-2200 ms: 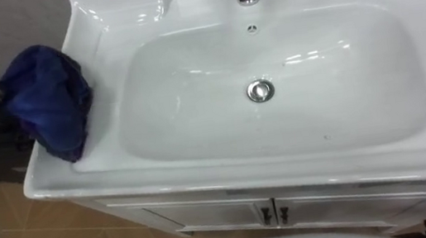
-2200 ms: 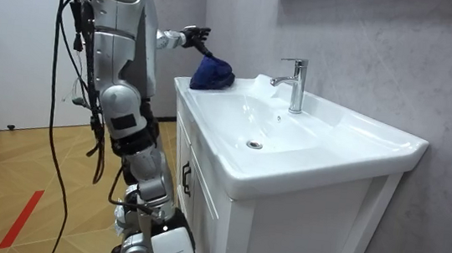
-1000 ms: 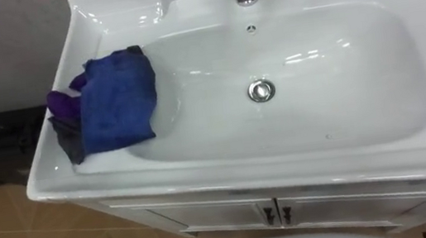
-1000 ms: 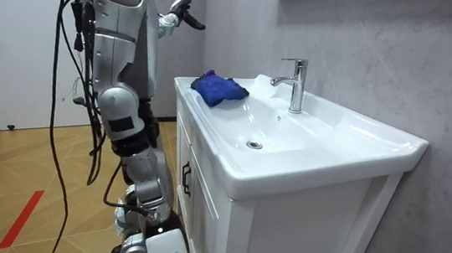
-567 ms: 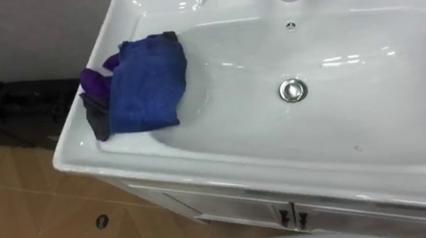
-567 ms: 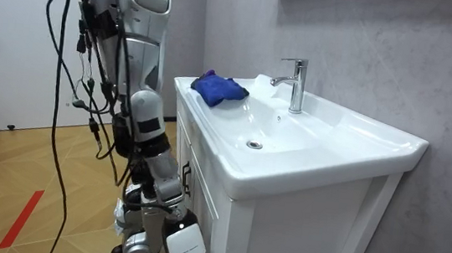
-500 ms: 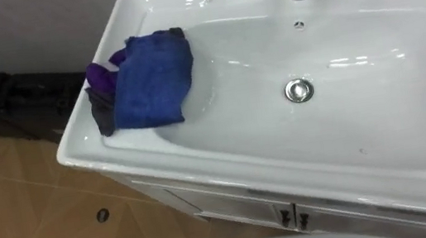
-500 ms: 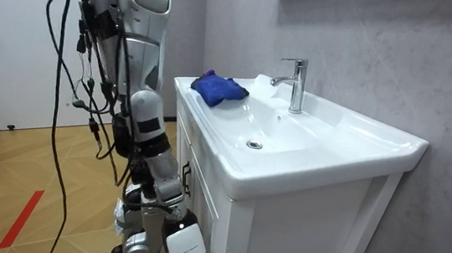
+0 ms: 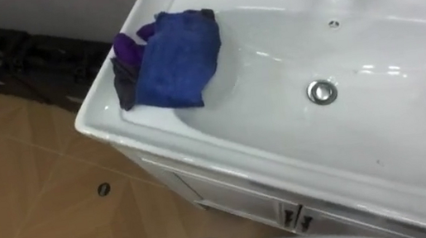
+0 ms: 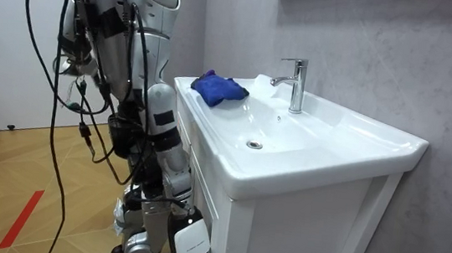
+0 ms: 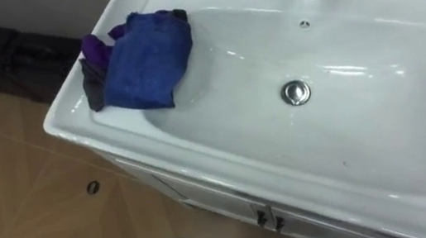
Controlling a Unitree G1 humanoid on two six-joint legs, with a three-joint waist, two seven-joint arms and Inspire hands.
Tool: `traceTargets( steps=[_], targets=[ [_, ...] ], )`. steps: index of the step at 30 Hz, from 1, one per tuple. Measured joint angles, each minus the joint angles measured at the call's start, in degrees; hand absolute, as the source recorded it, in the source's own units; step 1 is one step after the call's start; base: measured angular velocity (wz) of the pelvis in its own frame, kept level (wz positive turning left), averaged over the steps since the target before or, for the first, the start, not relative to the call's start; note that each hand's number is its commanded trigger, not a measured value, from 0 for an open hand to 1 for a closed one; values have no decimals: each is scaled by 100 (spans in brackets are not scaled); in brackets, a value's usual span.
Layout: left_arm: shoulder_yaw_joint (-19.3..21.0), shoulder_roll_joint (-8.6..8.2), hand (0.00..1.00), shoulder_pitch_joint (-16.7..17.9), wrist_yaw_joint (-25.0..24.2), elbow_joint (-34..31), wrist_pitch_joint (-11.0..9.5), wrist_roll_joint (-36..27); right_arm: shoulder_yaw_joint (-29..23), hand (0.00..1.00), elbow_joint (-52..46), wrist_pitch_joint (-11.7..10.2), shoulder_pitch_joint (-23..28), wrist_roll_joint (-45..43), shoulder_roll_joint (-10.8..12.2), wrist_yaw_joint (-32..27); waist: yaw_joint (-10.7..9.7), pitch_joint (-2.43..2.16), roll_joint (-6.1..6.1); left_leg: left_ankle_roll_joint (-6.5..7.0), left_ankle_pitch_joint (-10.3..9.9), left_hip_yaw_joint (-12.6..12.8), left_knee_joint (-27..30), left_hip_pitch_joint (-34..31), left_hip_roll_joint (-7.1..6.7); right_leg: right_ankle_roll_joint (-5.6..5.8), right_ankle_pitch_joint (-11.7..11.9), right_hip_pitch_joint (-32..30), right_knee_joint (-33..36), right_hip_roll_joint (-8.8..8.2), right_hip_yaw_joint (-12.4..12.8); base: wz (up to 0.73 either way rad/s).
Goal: Wipe basin
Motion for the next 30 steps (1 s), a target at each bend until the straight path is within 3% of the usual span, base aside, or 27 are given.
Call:
traceTargets(
  steps=[2,5,10,16,22,25,30],
  targets=[
    [-361,-101,0,39,-108,550,-3,44,2,0,175,-47,-90,-53,-18,101,-115,-2,-71,22,14,-84,-3,7,-67,38,-80,6,77,-58,-30,21],
    [-675,-187,0,60,-218,964,-20,50,80,0,342,-155,-163,-3,-20,235,-132,18,-130,27,17,-87,-3,25,-71,39,-89,32,80,-64,-36,3],
    [-860,-287,0,-37,-610,1591,-18,54,124,0,446,-229,-231,80,-16,397,-209,26,-237,28,17,-67,-20,70,-77,40,-90,44,107,-85,-30,-1],
    [-1136,-428,0,-94,-1067,1684,62,52,122,0,602,-340,-424,-57,-19,642,-514,28,-284,32,20,-41,-86,185,-81,48,-95,137,60,-87,-13,-2],
    [-1592,-500,0,-433,-1342,1673,90,139,338,0,614,-384,-493,-455,30,756,-713,39,-391,33,20,220,-76,232,-55,50,-93,115,44,-84,165,-13],
    [-1643,-504,0,-598,-1425,1696,106,347,333,0,715,-381,-502,-550,87,792,-794,66,-451,36,14,449,-85,326,-25,53,-89,115,35,-80,352,-29],
    [-1643,-506,0,-949,-1606,1685,188,907,322,0,711,-358,-481,-978,153,793,-993,61,-464,84,-21,712,-105,347,-8,80,-67,15,63,-81,561,-23]
  ],
)
